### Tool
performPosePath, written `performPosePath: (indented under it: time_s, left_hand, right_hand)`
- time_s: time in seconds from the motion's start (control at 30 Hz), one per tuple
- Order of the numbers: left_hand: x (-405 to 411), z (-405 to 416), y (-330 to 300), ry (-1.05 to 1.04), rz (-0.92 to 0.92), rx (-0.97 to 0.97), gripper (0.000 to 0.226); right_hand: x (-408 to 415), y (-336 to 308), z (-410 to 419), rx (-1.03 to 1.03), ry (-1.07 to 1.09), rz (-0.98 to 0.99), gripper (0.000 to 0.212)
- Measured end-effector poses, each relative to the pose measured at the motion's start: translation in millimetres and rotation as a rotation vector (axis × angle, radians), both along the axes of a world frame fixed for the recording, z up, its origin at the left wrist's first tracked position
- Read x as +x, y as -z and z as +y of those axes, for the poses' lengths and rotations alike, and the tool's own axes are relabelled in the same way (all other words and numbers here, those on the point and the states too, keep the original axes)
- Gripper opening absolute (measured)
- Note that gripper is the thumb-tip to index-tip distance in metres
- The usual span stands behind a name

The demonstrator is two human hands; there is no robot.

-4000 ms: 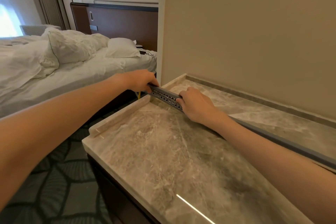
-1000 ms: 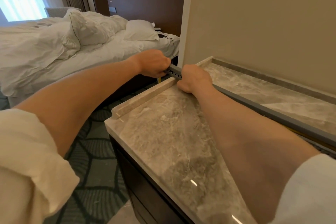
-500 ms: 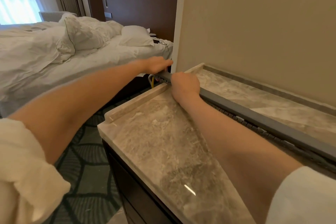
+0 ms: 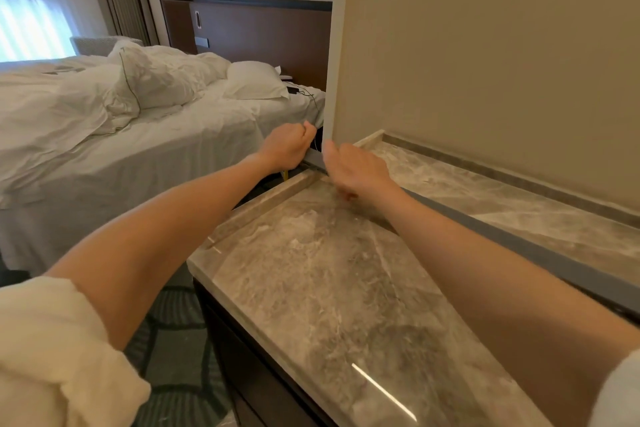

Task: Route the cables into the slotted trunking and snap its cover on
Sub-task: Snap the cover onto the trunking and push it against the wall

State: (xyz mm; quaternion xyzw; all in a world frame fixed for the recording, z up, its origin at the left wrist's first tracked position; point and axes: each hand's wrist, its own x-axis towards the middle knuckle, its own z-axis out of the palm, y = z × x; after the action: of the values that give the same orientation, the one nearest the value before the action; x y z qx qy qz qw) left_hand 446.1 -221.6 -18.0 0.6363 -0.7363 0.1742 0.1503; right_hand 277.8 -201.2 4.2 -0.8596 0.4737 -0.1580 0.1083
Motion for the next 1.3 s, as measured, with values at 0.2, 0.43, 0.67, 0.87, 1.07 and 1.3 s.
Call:
performPosePath:
  time_s: [0.2,0.43,0.67,0.87,1.07,1.3]
  left_hand:
    - [2.0,-4.3,1.8,-0.025,-0.043,-0.013,0.022]
    - [5.3,-11.8,-0.2,-0.036,-0.030,0.054,0.013]
    - [4.1,-10.3,1.2,-0.028,-0.050,-0.006,0.022]
    - [2.7,-6.2,2.0,-0.092,-0.071,0.031,0.028]
    - [-0.2,10.1,0.3,-0.051,-0.048,0.047,0.027]
    - [-11.7,31.1,-14.3,-0.163,-0.166,0.093,0.013]
  right_hand:
    - [18.5,9.6,-1.6,-0.324,0.085,0.214,0.029]
    - [22.2,17.9,-13.7,-0.408,0.117,0.189,0.036]
    - [24.4,19.0,-16.9,-0.329,0.198,0.050,0.042]
    - [14.2,12.6,-12.8,-0.352,0.025,0.184,0.040]
    - [-26.5,6.3,-0.7,-0.209,-0.154,0.191,0.048]
    - [-125.0,4.0,14.0,-0.139,-0.175,0.279,0.044]
